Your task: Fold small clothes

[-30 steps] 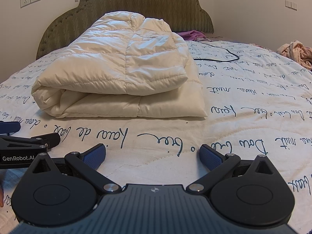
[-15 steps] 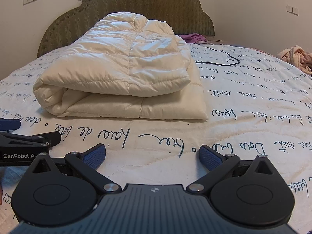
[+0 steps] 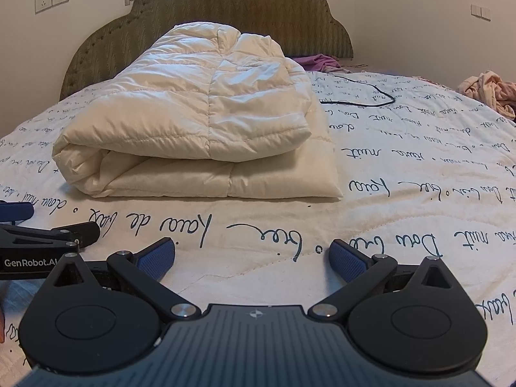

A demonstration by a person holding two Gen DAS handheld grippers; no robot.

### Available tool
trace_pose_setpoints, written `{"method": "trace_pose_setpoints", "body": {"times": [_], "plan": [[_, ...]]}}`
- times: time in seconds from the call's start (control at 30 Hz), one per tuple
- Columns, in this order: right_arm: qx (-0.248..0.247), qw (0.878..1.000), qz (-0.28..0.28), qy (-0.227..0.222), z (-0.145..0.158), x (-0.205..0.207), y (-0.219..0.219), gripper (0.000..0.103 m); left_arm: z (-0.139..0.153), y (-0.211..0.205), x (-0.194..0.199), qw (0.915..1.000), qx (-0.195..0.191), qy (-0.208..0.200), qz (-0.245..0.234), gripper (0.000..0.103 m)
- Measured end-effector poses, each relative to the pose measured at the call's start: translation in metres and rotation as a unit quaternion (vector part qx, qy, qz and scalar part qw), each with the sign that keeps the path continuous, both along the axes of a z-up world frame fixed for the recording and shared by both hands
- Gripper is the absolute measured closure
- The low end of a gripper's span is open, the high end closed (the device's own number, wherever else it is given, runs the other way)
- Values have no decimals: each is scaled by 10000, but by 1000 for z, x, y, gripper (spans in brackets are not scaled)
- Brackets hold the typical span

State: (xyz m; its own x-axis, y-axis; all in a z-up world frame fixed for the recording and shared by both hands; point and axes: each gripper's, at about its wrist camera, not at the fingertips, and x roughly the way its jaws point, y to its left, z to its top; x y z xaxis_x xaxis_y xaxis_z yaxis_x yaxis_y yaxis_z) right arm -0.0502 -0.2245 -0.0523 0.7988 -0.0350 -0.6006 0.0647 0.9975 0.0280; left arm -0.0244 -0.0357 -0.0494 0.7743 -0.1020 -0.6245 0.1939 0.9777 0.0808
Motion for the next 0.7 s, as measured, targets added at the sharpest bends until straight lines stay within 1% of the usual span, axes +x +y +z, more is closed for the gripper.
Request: {"method": "trace_pose_setpoints", "body": {"times": [0.17, 0.7], "plan": [[-51, 10000, 10, 22, -1, 1, 2, 0, 0, 0, 0, 10000, -2, 1, 0, 0], [126, 9999, -21, -25, -1, 0, -2, 0, 0, 0, 0, 10000, -1, 1, 0, 0]]}}
